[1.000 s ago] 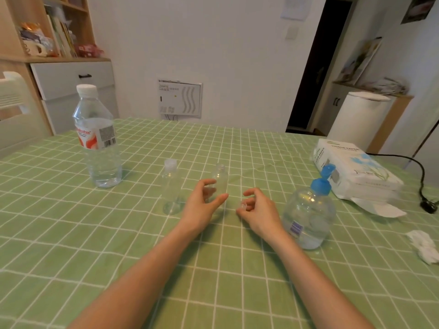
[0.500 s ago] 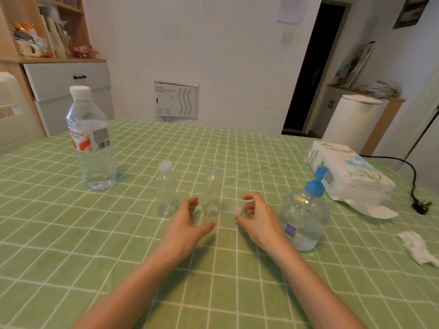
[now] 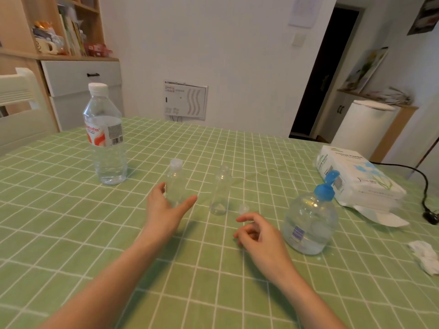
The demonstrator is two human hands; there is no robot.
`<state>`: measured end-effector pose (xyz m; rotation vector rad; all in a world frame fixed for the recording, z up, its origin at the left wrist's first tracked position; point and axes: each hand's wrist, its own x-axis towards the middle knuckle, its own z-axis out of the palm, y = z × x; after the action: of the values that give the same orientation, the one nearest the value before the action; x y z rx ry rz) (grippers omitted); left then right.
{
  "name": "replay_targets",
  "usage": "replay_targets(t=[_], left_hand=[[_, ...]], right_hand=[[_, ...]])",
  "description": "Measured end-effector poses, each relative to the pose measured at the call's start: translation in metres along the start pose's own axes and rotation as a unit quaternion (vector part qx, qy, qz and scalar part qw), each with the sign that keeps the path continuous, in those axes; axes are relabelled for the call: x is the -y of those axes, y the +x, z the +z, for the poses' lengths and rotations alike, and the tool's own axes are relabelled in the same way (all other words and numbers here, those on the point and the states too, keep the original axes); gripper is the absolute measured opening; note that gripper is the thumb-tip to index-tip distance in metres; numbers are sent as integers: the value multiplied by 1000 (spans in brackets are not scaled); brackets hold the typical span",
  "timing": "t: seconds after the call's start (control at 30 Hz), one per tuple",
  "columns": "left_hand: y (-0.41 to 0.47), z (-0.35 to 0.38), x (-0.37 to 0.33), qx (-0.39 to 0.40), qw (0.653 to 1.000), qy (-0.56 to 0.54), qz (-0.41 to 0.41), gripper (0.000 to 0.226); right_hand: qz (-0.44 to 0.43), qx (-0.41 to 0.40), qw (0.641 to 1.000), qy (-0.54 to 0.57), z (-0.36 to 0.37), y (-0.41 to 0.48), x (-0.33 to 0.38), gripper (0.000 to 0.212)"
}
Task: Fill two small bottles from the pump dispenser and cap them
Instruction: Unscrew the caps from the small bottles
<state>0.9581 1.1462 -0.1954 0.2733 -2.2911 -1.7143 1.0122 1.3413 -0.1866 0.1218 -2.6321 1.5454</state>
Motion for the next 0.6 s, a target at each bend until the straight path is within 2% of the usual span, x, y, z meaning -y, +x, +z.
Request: replay_targets(t=[0.13,0.23,0.33,0.47,0.6], left_hand=[[11,10,-2,-1,1000,-8,15,69],[4,7,-4,3,999,-2,50,50],[-17,1,-7,15,994,-8,108,40],[-55,-3,-11,86,981,-7,176,29],[-75,-5,-4,156,955,83,237,27]], right_hand=[[-3,22,1000,-10,1,-1,-1,26],[-7,30,1000,-4,0,-2,-1,25],[-25,40,999,16,-5,-2,4,21],[-78,43,994,69,-13,1,19,10],[-112,77,984,115,-17,-2,31,37]])
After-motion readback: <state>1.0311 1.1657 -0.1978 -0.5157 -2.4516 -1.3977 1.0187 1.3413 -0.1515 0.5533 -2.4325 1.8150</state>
